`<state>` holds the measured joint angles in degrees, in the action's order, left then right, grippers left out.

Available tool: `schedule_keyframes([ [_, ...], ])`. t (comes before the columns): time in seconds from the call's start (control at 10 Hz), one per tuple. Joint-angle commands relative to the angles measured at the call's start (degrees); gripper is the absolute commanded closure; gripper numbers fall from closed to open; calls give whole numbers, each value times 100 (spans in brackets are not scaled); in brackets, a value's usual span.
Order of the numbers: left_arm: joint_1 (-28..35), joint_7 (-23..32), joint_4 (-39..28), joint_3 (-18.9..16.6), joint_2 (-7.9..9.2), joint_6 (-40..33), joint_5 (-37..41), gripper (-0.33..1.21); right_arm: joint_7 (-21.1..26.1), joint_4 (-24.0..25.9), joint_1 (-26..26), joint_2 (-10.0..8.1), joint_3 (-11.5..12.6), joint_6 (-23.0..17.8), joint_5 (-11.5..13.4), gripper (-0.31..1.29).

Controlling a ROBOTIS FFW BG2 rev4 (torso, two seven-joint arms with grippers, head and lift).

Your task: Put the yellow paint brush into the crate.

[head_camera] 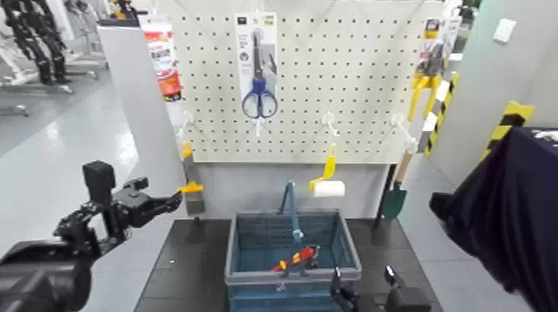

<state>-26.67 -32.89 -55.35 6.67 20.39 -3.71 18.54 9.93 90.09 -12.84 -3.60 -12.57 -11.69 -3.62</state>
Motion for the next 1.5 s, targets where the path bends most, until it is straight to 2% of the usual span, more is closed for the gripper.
schedule_keyframes([
  [0.1, -356, -112, 419, 203, 0, -104, 71, 10, 0, -27, 27, 0, -26, -18, -16, 15],
  [1.0, -1411, -552, 1711, 863, -238, -473, 255, 10, -9, -97, 106, 0, -105, -88, -51, 15],
  [1.3, -1604, -596, 1878, 994, -281, -482, 334, 11, -9, -106, 124, 0, -123, -123, -60, 15],
  [1.4, -1631, -622, 1914, 1021, -290, -473, 352, 14, -9, -106, 124, 0, -123, -141, -69, 15],
  [1.5, -1657, -649, 1940, 1038, -308, -473, 369, 32, -9, -106, 124, 0, -123, -158, -60, 15],
])
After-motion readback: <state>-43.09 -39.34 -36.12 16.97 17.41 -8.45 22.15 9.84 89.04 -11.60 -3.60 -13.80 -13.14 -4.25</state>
